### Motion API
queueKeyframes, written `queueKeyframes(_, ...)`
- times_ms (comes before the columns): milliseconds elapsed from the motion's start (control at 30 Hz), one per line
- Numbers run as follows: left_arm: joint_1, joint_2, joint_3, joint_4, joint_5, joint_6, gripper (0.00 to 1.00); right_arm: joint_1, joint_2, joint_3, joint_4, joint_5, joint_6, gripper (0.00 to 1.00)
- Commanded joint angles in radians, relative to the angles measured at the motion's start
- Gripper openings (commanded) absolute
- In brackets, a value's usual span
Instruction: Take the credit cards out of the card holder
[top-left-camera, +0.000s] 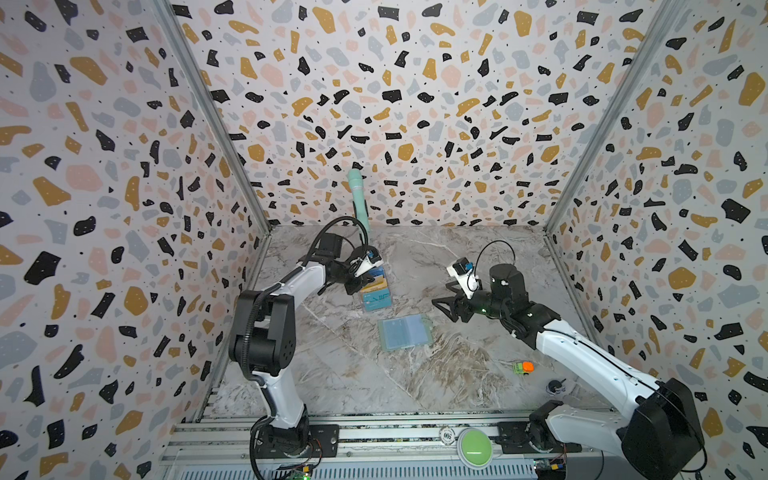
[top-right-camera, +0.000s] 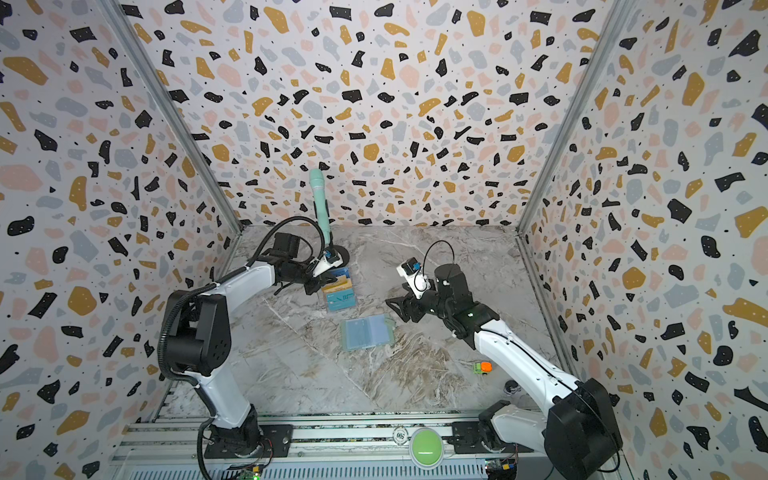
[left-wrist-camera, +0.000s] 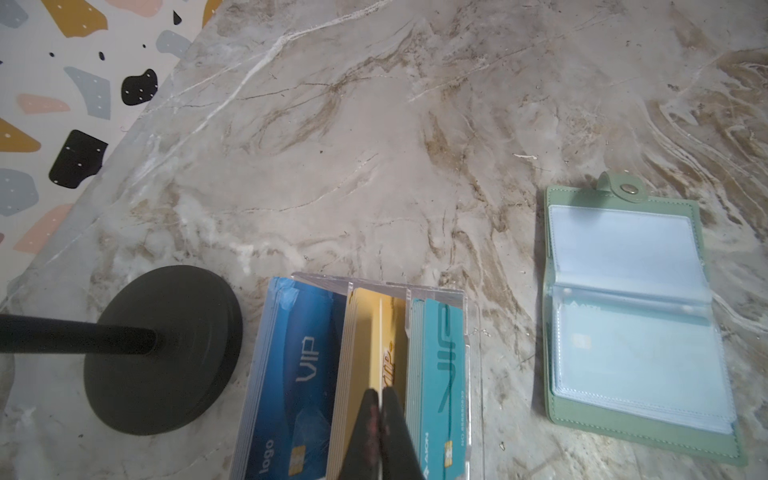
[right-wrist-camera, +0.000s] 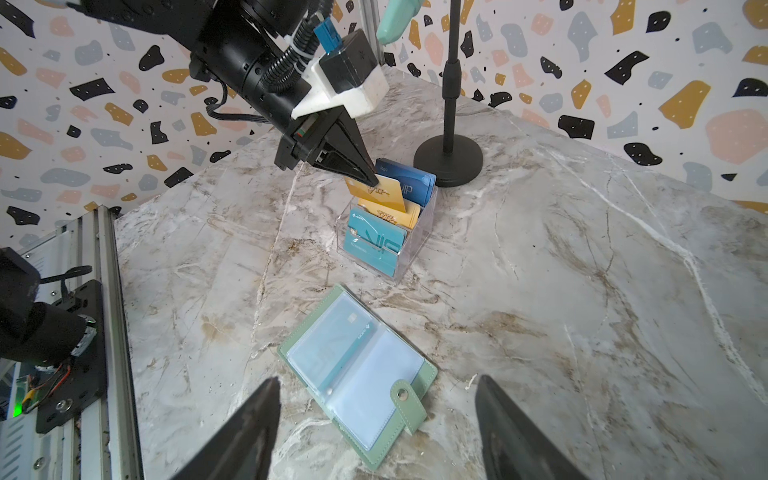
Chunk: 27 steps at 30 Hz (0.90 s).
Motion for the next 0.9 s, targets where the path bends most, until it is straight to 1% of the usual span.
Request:
queueKeyframes(0, 0.005, 0.005, -0.015, 0.035, 0.000, -0.020, 0.00, -0.005, -0.020, 0.000, 0.018, 0.004, 0.013, 0.74)
queueKeyframes(233, 0.006, 0.025, -0.015, 0.038, 0.025, -0.021, 0.00, -0.006, -0.014, 0.002, 0.019, 0.000, 0.012, 0.74)
queueKeyframes(500, 0.005, 0.037, -0.020, 0.063, 0.010, -0.053, 0.00, -0.007, -0.015, -0.001, 0.019, -0.001, 0.014, 0.74)
queueKeyframes(867, 0.006, 0.058, -0.016, 0.064, 0.019, -0.061, 0.02, -0.007, -0.012, -0.001, 0.020, -0.003, 0.013, 0.74)
